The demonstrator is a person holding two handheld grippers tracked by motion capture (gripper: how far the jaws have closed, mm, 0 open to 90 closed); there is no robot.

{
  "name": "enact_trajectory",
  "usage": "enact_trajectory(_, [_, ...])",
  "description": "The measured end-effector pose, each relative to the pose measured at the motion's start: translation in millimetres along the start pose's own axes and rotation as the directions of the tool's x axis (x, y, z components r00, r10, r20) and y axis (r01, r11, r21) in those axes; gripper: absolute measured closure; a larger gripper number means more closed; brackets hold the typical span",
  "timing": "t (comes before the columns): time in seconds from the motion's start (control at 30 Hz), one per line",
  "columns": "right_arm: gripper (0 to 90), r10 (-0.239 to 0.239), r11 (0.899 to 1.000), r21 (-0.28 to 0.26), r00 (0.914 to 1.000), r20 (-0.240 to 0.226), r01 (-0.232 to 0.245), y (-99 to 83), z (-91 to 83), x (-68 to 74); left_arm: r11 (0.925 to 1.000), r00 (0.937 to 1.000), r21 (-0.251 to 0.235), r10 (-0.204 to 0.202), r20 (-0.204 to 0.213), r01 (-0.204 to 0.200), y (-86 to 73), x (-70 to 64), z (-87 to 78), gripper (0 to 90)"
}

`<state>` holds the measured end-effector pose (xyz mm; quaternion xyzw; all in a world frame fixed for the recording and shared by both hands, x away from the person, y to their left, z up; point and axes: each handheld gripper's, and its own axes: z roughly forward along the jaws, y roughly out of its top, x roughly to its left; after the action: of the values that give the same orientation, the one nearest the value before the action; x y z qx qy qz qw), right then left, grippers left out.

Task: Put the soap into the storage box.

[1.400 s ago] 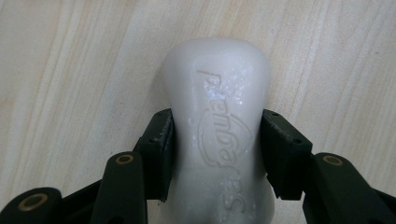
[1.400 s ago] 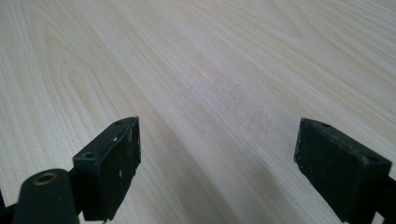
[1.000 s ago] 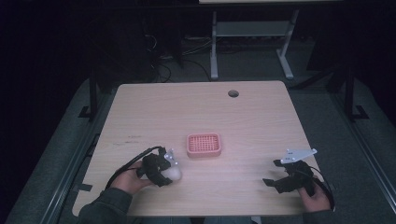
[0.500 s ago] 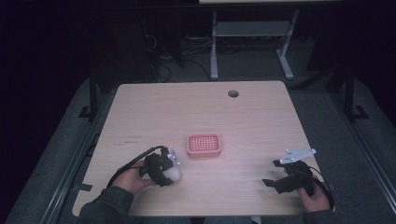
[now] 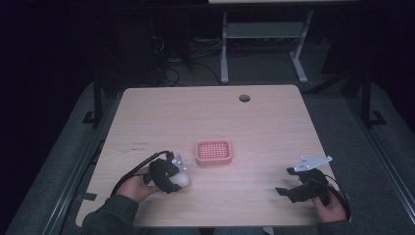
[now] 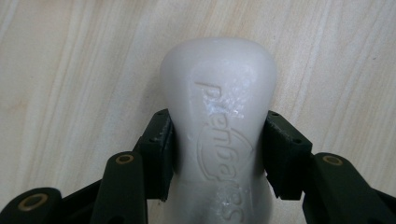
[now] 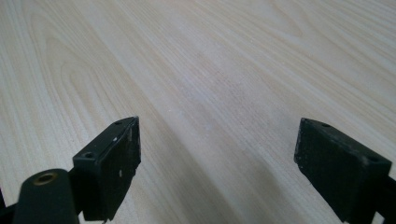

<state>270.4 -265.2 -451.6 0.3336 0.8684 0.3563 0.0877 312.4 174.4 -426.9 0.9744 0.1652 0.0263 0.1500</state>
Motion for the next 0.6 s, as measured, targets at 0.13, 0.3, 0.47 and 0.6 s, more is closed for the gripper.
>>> enact_trajectory(0.13, [14.3, 0.003, 1.000, -0.004, 1.0000, 0.000, -0.003, 0.0, -0.1, 0.2, 1.0000, 1.0000, 0.003, 0.001, 0.001, -0.001, 3.9, 2.8, -0.9, 49.5])
enact_trajectory(0.3, [14.3, 0.007, 1.000, -0.005, 1.0000, 0.000, -0.007, -0.3, -0.5, -0.3, 0.9999, 1.0000, 0.009, 0.005, 0.005, -0.005, 8.2, 5.7, -2.0, 49.6])
enact_trajectory(0.47, [14.3, 0.008, 1.000, -0.008, 1.0000, 0.000, -0.008, -0.2, -0.8, -0.5, 0.9999, 0.9998, 0.011, 0.012, 0.013, -0.013, 15.2, 11.3, -4.3, 49.6])
enact_trajectory(0.6, [14.3, 0.008, 1.000, -0.013, 1.0000, -0.001, -0.008, -0.4, -1.3, -1.0, 0.9995, 0.9997, 0.023, 0.021, 0.014, -0.021, 21.0, 13.9, -4.0, 49.7])
